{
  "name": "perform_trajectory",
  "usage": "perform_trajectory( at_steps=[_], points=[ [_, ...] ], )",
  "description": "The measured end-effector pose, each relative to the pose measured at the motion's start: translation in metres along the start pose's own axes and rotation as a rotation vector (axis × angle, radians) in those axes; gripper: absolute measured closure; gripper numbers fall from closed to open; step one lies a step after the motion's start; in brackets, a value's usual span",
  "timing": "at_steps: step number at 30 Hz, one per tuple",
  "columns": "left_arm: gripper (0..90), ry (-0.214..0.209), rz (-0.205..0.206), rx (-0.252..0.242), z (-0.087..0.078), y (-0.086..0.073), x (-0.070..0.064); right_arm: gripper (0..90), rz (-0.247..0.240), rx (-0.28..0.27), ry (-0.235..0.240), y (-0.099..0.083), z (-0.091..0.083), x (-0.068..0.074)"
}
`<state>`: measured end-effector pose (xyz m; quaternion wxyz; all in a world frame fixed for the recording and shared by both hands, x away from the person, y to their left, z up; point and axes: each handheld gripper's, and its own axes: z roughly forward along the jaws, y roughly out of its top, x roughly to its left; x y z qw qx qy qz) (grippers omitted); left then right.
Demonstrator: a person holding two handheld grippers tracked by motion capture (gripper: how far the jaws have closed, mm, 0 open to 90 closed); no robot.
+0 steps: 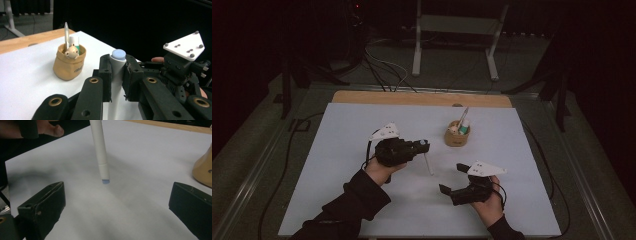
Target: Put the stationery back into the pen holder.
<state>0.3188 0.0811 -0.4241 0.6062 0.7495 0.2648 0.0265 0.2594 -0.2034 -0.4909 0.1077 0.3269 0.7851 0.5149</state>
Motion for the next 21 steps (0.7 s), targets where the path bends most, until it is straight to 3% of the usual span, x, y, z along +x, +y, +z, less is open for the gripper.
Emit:
perform_trajectory(
  at_steps=[10,21],
  points=[
    [79.8,-0.009,0.031,-0.020,0.002,0.016,-0.001,0.7,0.008,0.003,0.018,0.000,-0.001,-0.002],
    [79.8,-0.003,0.013,-0.028,0.011,0.028,0.006,0.7,0.003,-0.005,0.028,0.000,-0.002,-0.002]
  ],
)
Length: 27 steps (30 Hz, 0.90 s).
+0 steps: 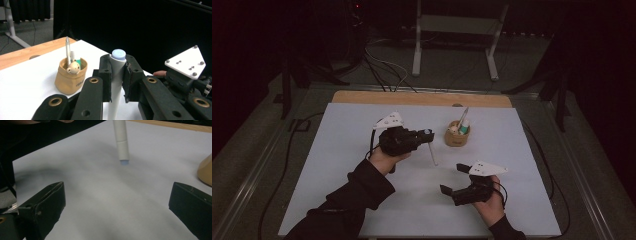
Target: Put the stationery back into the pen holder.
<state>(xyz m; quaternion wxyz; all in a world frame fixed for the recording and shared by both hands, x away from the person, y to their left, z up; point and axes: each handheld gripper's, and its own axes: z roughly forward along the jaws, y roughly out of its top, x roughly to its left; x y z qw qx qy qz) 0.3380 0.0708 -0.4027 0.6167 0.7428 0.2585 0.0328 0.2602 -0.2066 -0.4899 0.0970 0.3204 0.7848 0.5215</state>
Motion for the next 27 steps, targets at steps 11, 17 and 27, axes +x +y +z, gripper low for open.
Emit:
perform_trajectory(
  at_steps=[11,17,27],
  points=[
    [79.8,0.007,0.004,-0.013,0.008,0.016,0.004,0.7,-0.004,-0.006,0.002,0.000,-0.002,-0.003],
    [79.8,0.010,0.008,-0.012,0.007,0.024,0.007,0.7,-0.004,-0.012,0.008,0.000,-0.004,-0.005],
    [79.8,0.040,0.005,-0.055,0.011,0.041,0.018,0.7,0.005,-0.029,0.019,0.001,-0.004,-0.006]
  ],
)
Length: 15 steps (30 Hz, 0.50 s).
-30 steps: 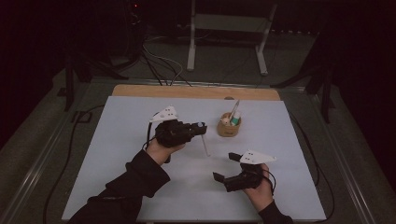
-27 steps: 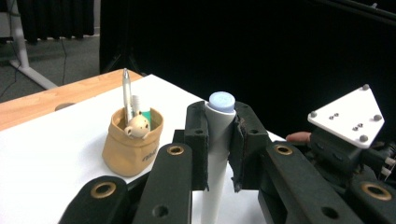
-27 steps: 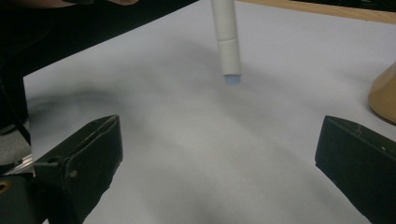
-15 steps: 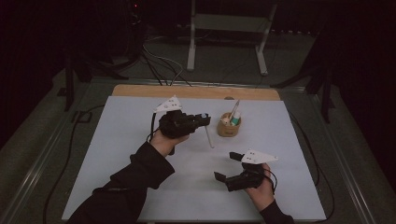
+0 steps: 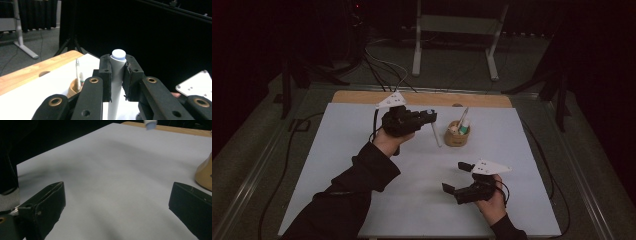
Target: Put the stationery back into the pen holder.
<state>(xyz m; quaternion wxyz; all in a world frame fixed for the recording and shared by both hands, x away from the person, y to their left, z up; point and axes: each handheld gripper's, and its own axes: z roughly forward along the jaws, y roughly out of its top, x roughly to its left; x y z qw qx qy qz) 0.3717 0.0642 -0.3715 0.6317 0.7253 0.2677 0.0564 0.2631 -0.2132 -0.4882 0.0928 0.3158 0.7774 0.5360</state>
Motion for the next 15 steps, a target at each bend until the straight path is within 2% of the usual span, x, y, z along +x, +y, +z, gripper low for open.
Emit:
perform_trajectory(
  at_steps=[3,9,15],
  points=[
    [79.8,0.011,0.004,-0.010,0.007,0.006,0.004,0.7,0.003,-0.001,0.003,0.000,0.000,0.000],
    [79.8,0.024,-0.008,-0.009,0.022,0.009,0.011,0.7,0.004,-0.002,0.000,0.000,-0.001,0.001],
    [79.8,0.045,-0.002,-0.006,0.036,0.013,0.016,0.7,0.009,-0.005,0.006,0.000,-0.002,0.001]
  ],
)
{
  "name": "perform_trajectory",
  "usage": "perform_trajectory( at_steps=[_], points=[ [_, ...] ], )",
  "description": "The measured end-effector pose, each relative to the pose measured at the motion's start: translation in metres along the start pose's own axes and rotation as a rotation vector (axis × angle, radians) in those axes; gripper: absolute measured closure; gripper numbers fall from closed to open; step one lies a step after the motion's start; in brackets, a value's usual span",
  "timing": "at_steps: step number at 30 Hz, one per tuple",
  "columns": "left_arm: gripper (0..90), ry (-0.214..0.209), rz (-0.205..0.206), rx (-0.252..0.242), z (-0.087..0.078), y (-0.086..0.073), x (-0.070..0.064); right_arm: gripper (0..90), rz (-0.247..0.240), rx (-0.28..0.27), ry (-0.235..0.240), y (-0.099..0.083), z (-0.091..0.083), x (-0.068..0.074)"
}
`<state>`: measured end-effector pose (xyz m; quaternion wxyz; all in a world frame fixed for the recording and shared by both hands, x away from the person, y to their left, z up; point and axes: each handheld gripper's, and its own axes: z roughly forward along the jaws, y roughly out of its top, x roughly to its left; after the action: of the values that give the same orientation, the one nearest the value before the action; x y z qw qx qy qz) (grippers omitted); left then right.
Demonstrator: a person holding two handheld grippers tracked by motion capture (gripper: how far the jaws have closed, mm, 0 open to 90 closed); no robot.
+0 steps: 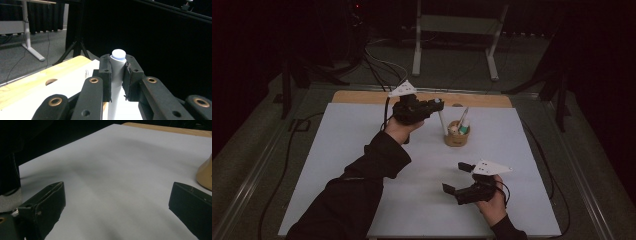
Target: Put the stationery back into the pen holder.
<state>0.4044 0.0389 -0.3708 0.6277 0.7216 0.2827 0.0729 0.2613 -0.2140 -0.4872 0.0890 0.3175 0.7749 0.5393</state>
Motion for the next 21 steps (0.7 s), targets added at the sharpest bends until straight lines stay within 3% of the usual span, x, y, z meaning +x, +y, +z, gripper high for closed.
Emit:
perform_trajectory(
  at_steps=[21],
  points=[
    [79.7,0.026,0.030,-0.012,0.044,0.012,0.011,0.7,0.013,-0.006,0.018,0.000,0.000,0.000]
  ],
)
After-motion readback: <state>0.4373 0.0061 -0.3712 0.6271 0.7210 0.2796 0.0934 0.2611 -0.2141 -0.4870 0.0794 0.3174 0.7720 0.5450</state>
